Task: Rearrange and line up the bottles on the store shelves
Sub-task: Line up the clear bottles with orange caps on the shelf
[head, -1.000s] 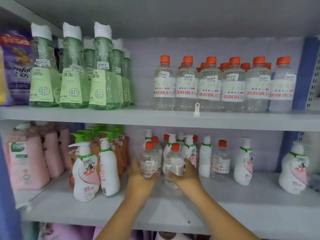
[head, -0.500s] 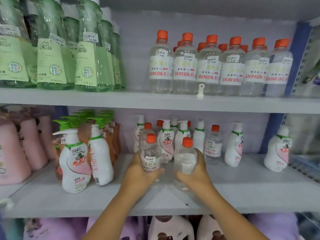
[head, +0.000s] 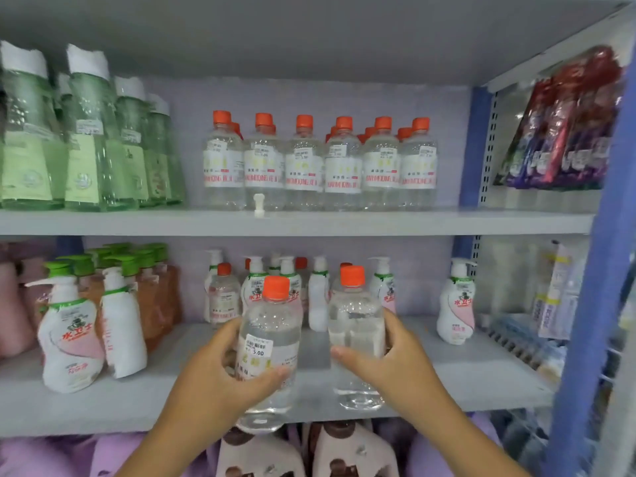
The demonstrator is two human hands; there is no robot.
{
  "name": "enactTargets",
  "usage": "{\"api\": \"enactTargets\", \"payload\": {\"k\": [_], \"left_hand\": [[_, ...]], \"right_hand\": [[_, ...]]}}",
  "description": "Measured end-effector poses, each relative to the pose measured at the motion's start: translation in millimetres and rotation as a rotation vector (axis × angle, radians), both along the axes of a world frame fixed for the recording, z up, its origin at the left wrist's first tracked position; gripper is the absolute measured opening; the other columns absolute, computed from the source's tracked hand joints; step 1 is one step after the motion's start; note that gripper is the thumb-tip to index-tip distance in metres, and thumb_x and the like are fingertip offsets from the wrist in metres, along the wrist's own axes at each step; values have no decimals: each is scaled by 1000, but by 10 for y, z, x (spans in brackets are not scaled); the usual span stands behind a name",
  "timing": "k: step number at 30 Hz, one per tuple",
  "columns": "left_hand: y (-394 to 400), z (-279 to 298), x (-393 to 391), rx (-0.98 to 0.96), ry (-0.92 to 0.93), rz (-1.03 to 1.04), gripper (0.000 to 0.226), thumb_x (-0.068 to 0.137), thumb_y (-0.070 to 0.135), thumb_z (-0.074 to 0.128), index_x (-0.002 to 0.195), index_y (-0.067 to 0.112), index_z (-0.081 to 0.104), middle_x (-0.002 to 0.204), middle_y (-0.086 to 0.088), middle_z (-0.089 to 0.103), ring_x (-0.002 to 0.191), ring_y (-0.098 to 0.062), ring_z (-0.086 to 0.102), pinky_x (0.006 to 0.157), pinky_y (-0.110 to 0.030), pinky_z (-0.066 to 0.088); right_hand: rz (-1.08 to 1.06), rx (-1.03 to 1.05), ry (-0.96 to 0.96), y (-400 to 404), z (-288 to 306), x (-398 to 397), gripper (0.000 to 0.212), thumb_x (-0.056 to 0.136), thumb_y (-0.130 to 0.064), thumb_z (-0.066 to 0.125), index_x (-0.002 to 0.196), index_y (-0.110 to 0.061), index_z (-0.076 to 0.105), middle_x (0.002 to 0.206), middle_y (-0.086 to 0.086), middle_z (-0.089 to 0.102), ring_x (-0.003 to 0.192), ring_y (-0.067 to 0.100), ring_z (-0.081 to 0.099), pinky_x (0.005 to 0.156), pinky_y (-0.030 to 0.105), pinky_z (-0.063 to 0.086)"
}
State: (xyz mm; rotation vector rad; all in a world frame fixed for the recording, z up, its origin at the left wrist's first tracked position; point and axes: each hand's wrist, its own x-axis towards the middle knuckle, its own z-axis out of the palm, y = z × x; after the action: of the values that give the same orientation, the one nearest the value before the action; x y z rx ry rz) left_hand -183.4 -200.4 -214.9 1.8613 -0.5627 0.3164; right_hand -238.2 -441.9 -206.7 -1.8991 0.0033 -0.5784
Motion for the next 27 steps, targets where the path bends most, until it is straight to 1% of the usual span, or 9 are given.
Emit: {"api": "enactTargets", "payload": {"k": [4, 7, 9, 11, 14, 16, 19, 24, 27], "left_hand": [[-475, 744, -621, -117, -141, -32, 53, 47, 52, 84, 95, 63, 65, 89, 22, 77, 79, 4, 72, 62, -8, 52], [-859, 1303, -840, -198, -217, -68, 46, 52, 61, 91, 91, 49, 70, 86, 21, 77, 76, 3, 73, 61, -12, 54], [-1108, 1609, -838, -222, -277, -57, 51, 55, 59, 87, 98, 39, 68, 88, 21, 77, 79, 3, 73, 62, -13, 54], [-1362, 1856, -708, -204, -320, -11, 42, 68, 52, 83, 103, 35, 67, 90, 20, 76, 79, 6, 71, 62, -12, 54], [-1681, 2075, -355, -198, -301, 43, 36, 79, 42, 84, 107, 30, 66, 94, 12, 76, 84, -2, 73, 79, -36, 63], [-1835, 2114, -110, -131, -271, 90, 39, 78, 47, 84, 108, 29, 65, 96, 12, 74, 87, -7, 72, 82, -43, 62], [-1969, 2102, 175, -19, -227, 150, 44, 77, 57, 80, 107, 31, 63, 97, 14, 71, 88, -10, 70, 82, -42, 61], [-2039, 2126, 498, 55, -157, 53, 52, 75, 65, 77, 113, 33, 62, 103, 13, 73, 92, -10, 71, 85, -41, 61], [-2035, 2214, 499, 181, -128, 11, 48, 77, 70, 72, 110, 36, 61, 101, 14, 70, 90, -8, 67, 74, -30, 54]], "right_hand": [[24, 20, -173, -327, 689, -636, 42, 71, -33, 88, 105, -41, 64, 92, -27, 74, 82, -8, 70, 66, 11, 51], [14, -20, -301, -601, 1289, -822, 42, 72, -44, 86, 101, -49, 57, 93, -36, 69, 84, -15, 66, 64, 8, 49], [-45, -57, -368, -783, 1620, -757, 46, 71, -55, 84, 106, -47, 55, 97, -29, 69, 86, -13, 65, 69, 10, 51], [-124, -93, -394, -961, 1877, -569, 56, 72, -60, 82, 116, -40, 54, 100, -20, 67, 90, -5, 64, 75, 21, 52], [-219, -162, -336, -1184, 2088, -206, 72, 71, -67, 78, 124, -27, 50, 108, -14, 61, 99, 10, 62, 78, 30, 50], [-263, -230, -281, -1303, 2089, 13, 81, 71, -72, 75, 128, -21, 47, 114, -7, 60, 101, 16, 60, 78, 33, 50], [-316, -261, -238, -1424, 2030, 269, 89, 73, -74, 71, 133, -15, 44, 121, 0, 59, 102, 20, 59, 80, 35, 51], [-297, -287, -162, -1488, 2047, 541, 94, 75, -77, 66, 137, -13, 34, 126, 4, 55, 107, 25, 59, 81, 38, 52], [-264, -327, -103, -1479, 2038, 665, 88, 83, -76, 56, 140, -13, 31, 131, 8, 51, 112, 27, 57, 92, 46, 52]]}}
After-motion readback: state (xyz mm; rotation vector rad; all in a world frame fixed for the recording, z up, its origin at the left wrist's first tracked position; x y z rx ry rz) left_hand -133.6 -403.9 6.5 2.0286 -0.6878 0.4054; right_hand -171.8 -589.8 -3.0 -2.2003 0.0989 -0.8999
